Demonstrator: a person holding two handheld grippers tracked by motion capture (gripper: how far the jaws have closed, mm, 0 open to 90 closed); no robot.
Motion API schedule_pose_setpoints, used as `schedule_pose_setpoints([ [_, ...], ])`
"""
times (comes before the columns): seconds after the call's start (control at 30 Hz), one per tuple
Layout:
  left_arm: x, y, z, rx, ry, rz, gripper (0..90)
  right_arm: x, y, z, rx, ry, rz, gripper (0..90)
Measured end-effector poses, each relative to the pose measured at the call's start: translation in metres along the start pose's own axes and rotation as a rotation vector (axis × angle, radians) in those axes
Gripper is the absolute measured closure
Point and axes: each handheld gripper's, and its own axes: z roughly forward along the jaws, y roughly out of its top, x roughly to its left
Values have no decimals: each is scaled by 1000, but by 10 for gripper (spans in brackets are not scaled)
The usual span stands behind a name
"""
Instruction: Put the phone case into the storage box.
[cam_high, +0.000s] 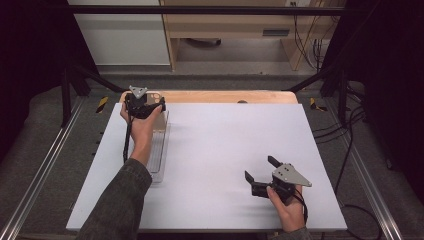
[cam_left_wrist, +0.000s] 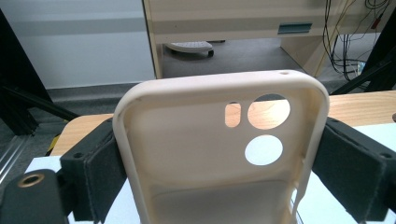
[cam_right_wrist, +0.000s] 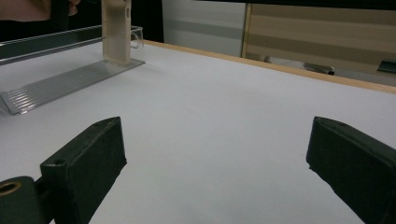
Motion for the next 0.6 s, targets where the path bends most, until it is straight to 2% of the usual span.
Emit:
schedule_pose_setpoints([
  [0.13, 0, -1, 2, -10, -8, 4, 94, 0, 0, 0, 1, 2, -1, 45],
  [0.43, 5, -1, 4, -21, -3, -37, 93, -1, -1, 1, 0, 0, 4, 44],
  [0.6, 6, -1, 4, -27, -18, -41, 90, -1, -1, 1, 1, 1, 4, 44],
])
